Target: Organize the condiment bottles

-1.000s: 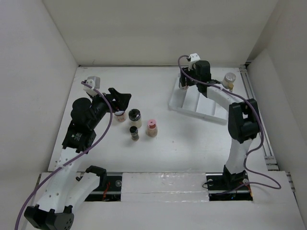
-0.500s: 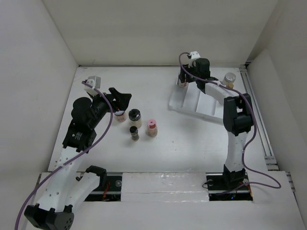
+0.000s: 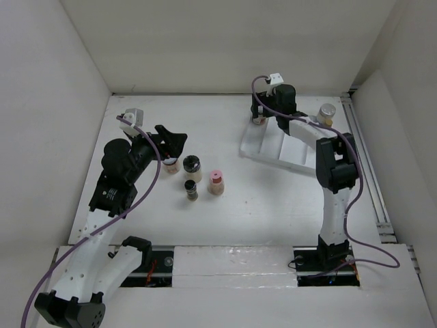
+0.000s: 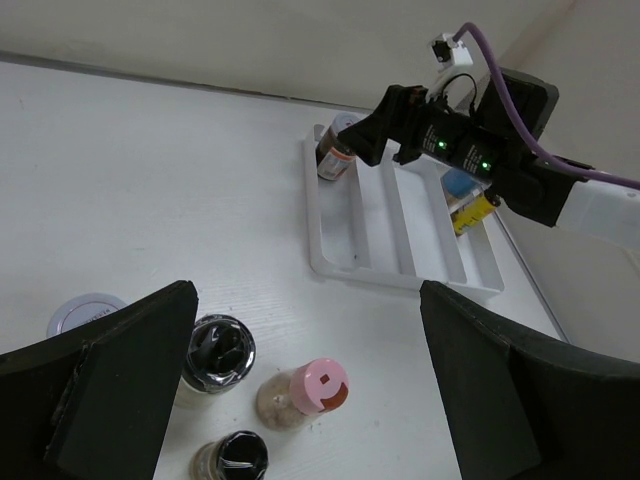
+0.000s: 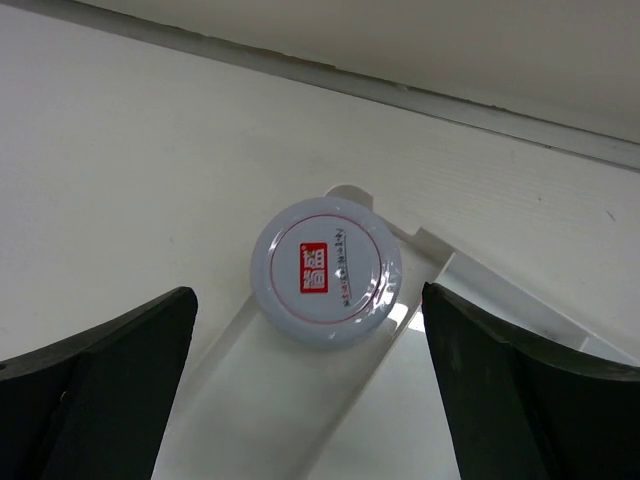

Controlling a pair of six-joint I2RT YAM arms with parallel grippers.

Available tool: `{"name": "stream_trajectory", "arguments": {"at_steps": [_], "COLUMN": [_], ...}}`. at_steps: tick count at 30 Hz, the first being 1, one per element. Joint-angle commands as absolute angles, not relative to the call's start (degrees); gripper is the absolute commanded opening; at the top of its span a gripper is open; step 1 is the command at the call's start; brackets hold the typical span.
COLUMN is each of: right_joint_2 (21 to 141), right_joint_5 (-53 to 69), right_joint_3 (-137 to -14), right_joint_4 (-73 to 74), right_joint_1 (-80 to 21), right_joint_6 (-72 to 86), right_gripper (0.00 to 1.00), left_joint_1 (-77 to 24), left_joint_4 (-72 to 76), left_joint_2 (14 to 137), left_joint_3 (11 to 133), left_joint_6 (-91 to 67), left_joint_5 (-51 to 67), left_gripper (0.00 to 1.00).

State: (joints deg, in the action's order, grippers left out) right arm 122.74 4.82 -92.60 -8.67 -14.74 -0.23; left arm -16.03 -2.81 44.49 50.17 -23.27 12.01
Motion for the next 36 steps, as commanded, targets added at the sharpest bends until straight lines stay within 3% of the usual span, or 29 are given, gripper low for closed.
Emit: {"name": "stream_trajectory", "arguments": {"at_steps": [1,6,9,10,12,13,17,27,30,32,35,36], "right_joint_2": [112.96,101.97,96.78,95.90,93.52,92.65,87.20,93.16,95.18,96.32,97.03,95.90], "right_joint_5": [3.87,7.81,12.72,13.53,14.76,16.85,19.51,16.88,16.08,16.08,16.08,15.30], "right_joint_3": [-90.45,-80.62,-72.27,-68.50,-65.06,-63.39,-55.48,-56.34,-57.12,-58.27,-59.06,-59.06], "right_joint_4": [-14.33,-14.33,-14.33,-14.33,-14.33,-14.33,-10.99,-10.20,-13.71,-14.32,-15.46,-16.51], "right_joint_1": [-16.43,-22.12,-28.97,-31.00,-34.79,-37.85,-42.53,-46.41,-46.41,-46.41,-46.41,-46.41], "right_joint_6": [-1.49,-2.64,-2.64,-2.64,-4.04,-4.04,-4.83,-4.83,-4.83,-4.83,-4.31,-3.70], "right_gripper": [1.00,0.93,0.73,0.60,0.58,0.62,0.99,1.00,0.93,0.82,0.57,0.54], "left_joint_1": [-15.64,-15.64,-15.64,-15.64,-15.64,-15.64,-15.64,-15.64,-15.64,-15.64,-15.64,-15.64], "left_joint_4": [-0.53,-0.53,-0.53,-1.14,-1.14,-1.14,-1.14,-0.62,-0.62,-0.62,-0.62,-0.62], "left_joint_2": [43.86,43.86,43.24,43.24,43.24,43.24,43.77,43.77,43.77,43.24,43.24,43.24], "left_joint_3": [50.54,50.54,50.54,50.54,50.54,50.54,50.54,50.54,50.54,50.54,50.54,50.54], "left_joint_6": [-23.55,-23.55,-23.55,-23.55,-23.55,-23.55,-23.55,-23.55,-23.55,-23.55,-23.55,-23.55], "left_joint_5": [12.22,11.61,10.99,10.99,10.99,10.99,11.60,12.13,12.13,12.13,12.13,12.13], "left_gripper": [0.90,0.90,0.90,0.90,0.90,0.90,0.90,0.90,0.90,0.90,0.90,0.90]}}
